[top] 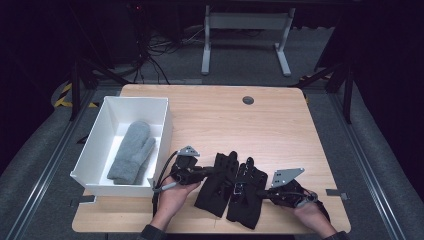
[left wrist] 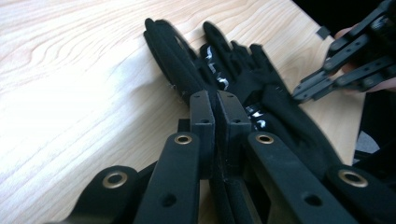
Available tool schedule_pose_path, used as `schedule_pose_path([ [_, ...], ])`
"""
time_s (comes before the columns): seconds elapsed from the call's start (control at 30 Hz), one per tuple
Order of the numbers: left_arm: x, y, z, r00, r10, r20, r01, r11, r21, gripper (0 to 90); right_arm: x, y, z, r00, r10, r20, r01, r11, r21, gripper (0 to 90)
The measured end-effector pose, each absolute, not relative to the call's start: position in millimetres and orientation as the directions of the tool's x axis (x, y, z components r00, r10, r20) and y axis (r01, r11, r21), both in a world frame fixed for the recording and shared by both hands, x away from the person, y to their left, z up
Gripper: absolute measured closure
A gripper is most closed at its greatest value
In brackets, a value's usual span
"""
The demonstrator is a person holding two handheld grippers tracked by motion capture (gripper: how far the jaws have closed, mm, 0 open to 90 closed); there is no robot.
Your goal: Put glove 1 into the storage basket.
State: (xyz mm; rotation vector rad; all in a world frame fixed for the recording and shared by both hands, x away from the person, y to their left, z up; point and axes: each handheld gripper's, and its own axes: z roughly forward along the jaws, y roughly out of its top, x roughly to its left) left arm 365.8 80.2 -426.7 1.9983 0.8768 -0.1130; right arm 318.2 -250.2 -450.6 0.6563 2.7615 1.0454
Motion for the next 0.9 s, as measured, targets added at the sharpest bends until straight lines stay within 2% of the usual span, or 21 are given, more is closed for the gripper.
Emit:
schedule_pose_path([
  [0.33, 367, 71, -411, 0.771, 0.482, -0.417, 0.595, -0.310, 0.741, 86.9, 322, -235, -452, -0.905, 0.422, 0.043, 0.344, 0.670, 0.657, 90.0],
  [0.9, 366, 46, -406, 0.796, 0.425, -0.431, 0.580, -0.330, 0.745, 87.2, 330, -208, -454, -0.909, 0.416, 0.021, 0.327, 0.680, 0.657, 90.0],
])
